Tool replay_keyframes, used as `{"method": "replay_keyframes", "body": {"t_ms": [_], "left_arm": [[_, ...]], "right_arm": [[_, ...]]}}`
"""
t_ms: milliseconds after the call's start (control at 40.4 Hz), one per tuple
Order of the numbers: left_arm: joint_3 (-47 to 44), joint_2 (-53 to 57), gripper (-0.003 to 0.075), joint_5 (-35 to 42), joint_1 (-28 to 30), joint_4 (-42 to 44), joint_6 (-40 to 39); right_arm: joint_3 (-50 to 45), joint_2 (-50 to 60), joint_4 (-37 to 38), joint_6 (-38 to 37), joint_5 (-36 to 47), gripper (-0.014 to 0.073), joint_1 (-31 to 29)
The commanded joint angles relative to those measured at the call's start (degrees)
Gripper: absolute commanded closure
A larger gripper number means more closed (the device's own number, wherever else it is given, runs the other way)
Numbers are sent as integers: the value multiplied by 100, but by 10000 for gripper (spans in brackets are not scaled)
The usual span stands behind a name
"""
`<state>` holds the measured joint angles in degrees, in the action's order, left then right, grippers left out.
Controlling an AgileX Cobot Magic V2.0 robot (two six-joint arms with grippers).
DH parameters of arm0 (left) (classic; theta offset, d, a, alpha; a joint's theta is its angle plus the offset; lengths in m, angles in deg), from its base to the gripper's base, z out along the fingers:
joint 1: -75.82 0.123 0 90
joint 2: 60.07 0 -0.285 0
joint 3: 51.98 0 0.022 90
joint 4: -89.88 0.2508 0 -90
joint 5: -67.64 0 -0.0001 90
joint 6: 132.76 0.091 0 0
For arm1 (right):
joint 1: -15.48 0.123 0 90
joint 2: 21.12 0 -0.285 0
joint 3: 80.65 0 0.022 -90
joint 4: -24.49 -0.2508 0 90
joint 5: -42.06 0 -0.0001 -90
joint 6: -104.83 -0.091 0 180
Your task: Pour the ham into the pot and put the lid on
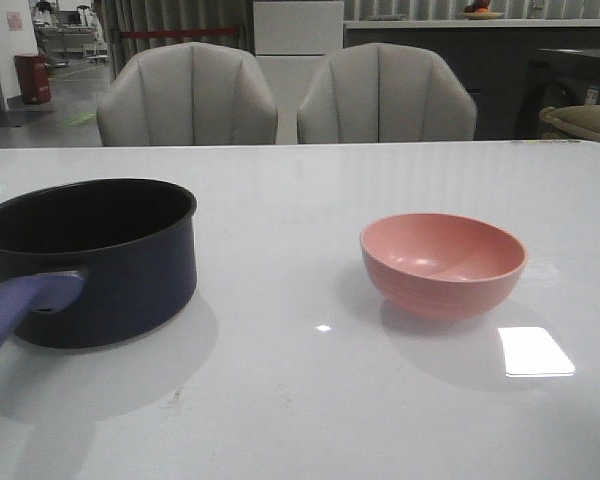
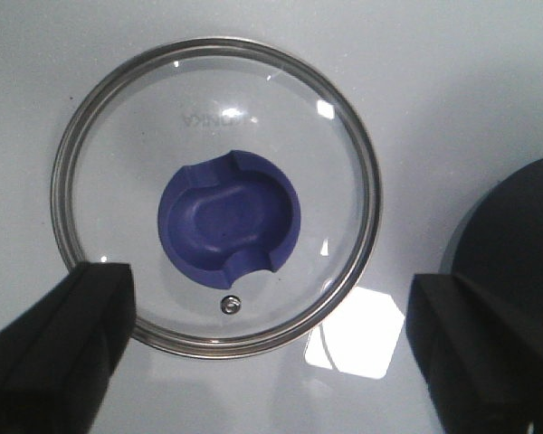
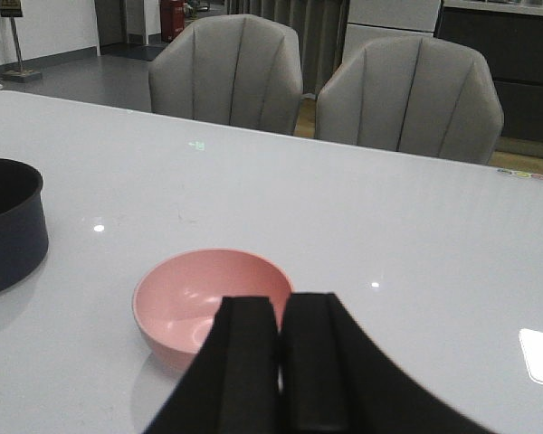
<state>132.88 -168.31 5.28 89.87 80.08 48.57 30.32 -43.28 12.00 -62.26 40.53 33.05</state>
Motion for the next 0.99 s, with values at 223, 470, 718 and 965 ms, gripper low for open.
{"method": "replay_keyframes", "body": {"t_ms": [223, 470, 718, 965], "left_arm": [[611, -583, 87, -284, 16, 133, 74], [611, -815, 87, -209, 37, 248, 74], [611, -995, 99, -46, 37, 248, 97], [611, -1217, 194, -35, 37, 236, 109]], "right_arm": [[163, -29, -32, 22, 475, 433, 9], [163, -29, -32, 22, 475, 433, 9], [163, -29, -32, 22, 475, 433, 9], [163, -29, -32, 22, 475, 433, 9]]}}
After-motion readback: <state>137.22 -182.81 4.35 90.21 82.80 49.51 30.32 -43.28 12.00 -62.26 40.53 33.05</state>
